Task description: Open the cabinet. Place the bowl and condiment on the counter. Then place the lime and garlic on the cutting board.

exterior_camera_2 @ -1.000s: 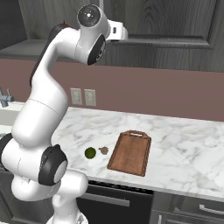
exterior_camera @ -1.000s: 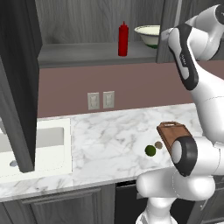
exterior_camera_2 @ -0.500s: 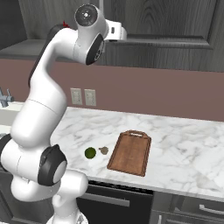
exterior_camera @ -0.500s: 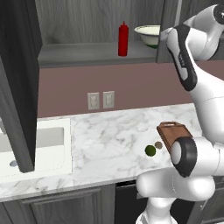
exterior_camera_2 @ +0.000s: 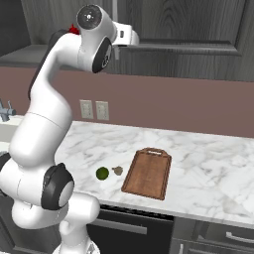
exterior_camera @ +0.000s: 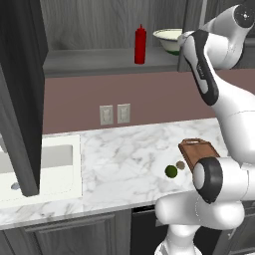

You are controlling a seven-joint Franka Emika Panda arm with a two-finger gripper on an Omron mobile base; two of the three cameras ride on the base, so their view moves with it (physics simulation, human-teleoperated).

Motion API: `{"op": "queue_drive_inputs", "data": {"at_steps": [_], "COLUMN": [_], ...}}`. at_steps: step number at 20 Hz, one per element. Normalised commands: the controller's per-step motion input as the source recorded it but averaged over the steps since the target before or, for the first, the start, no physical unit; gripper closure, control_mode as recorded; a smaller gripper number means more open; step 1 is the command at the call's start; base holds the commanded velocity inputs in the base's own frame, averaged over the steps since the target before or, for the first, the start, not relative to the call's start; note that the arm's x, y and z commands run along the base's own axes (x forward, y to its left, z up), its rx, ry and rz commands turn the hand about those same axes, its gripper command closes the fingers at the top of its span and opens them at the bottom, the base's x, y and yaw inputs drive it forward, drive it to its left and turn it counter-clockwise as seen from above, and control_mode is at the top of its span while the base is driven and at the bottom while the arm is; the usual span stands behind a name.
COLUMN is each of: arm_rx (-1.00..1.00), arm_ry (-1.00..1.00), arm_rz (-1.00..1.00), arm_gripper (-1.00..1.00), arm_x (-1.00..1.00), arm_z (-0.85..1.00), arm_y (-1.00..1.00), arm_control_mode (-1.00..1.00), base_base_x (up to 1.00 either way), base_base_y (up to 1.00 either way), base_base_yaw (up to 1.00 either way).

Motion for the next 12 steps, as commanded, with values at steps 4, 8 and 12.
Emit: {"op": "queue_drive_inputs", "data": {"at_steps": [4, 8, 12], "arm_rx": [0.0, 0.0, -0.02], "arm_ry": [0.0, 0.0, 0.0], "arm_rz": [0.0, -0.01, -0.11], "arm_gripper": [1.0, 1.0, 1.0], "arm_x": [0.15, 0.01, 0.0], "arm_z": [0.0, 0.0, 0.0], "arm_y": [0.01, -0.01, -0.23], "arm_control_mode": [-1.0, -1.0, -1.0], "base_base_x": [0.0, 0.0, 0.0], "base_base_y": [0.0, 0.0, 0.0], "base_base_yaw": [0.0, 0.0, 0.0]}}
